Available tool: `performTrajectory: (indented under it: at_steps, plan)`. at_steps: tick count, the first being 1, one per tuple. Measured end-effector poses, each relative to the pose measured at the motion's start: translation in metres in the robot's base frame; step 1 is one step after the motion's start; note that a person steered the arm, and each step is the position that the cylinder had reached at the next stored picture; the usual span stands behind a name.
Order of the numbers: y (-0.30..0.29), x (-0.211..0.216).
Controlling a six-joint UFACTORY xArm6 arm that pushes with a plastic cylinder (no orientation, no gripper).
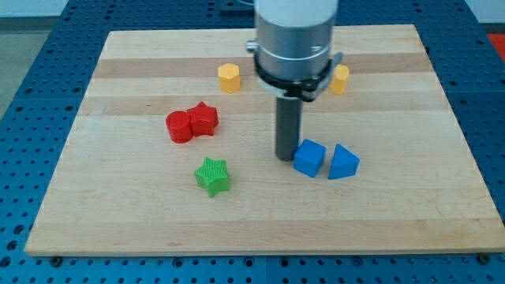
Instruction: Place the green circle above the green star
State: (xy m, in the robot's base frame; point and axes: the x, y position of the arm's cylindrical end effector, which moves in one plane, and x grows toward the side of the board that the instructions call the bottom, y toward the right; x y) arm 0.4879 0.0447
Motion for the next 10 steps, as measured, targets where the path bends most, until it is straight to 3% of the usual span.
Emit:
performTrajectory:
  at_steps: [1, 3, 8, 10]
  plan:
    - [0.03, 0.0]
    - [0.037, -0.005]
    - [0.033, -0.239]
    - [-0.03, -0.23]
